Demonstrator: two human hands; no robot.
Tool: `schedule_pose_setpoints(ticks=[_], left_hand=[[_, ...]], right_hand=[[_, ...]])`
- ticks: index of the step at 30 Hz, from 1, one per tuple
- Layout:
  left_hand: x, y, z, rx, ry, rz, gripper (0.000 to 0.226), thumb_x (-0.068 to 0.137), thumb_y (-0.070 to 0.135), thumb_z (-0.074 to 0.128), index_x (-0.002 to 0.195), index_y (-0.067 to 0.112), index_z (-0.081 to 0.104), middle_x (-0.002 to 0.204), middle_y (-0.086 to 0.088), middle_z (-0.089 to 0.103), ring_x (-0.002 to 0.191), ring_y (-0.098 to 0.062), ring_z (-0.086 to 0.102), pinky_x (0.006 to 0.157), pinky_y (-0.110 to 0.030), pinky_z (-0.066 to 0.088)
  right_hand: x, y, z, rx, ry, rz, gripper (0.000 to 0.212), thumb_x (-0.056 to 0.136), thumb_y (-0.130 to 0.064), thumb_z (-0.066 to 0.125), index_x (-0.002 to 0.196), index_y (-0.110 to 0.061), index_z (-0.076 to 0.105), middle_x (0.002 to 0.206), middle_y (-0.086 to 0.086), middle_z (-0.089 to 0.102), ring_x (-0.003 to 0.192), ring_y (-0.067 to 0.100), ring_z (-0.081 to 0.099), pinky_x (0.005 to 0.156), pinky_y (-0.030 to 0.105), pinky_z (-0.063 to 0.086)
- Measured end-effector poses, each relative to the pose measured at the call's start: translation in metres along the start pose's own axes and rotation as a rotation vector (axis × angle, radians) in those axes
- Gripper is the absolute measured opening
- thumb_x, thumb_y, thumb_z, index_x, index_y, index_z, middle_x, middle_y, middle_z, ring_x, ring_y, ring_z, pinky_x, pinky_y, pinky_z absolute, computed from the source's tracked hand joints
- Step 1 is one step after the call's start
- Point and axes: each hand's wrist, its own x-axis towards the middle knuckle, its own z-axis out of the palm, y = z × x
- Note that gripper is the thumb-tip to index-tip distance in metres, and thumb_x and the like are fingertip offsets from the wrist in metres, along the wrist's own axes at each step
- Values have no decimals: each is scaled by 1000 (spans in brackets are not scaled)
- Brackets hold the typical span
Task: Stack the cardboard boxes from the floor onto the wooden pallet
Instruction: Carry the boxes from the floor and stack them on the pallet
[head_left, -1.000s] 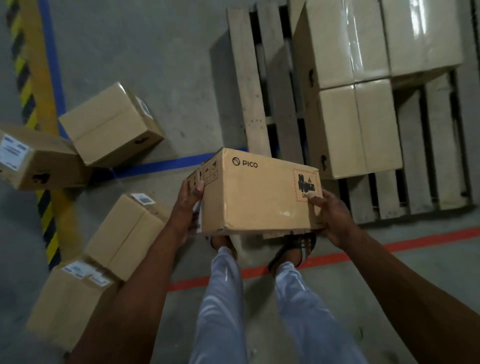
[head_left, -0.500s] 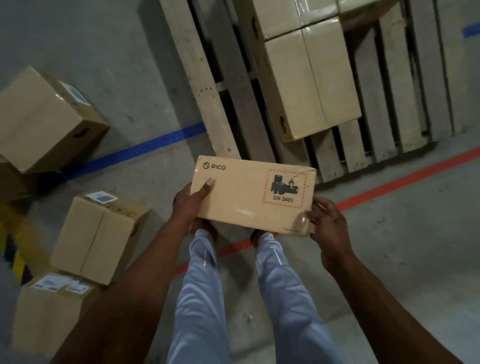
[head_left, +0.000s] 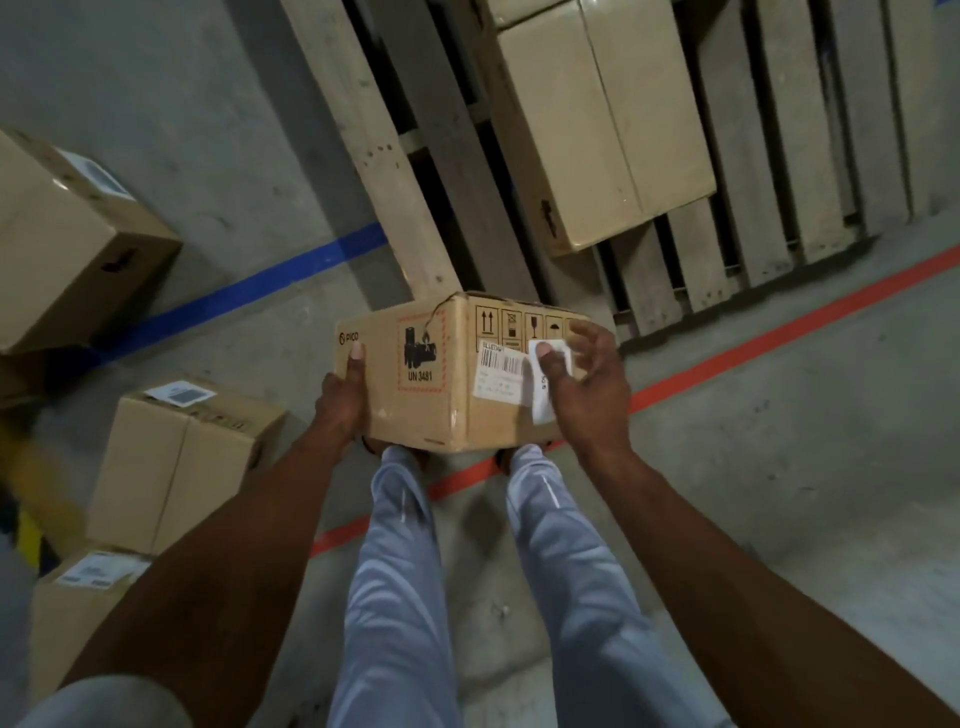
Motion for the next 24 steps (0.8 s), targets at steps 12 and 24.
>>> schedule_pose_setpoints(ticks=[12, 24], left_hand=[[-122, 44, -5, -61, -39, 154, 94, 61, 94, 73, 130, 30, 62, 124, 1, 75, 111, -26, 72, 100, -54, 56], [-382, 78, 20, -210, 54, 189, 122, 49, 98, 74, 147, 28, 54, 139, -5, 66, 121, -34, 66, 95, -61, 58]], right_hand=[[18, 45, -61, 241, -279, 619, 66, 95, -77, 41, 121, -23, 69, 121, 7, 71, 118, 35, 59, 107, 66, 39], [-80, -55, -287, 271, -354, 438, 43, 93, -60, 57, 100, -21, 74, 105, 3, 76, 105, 29, 66, 84, 41, 48]])
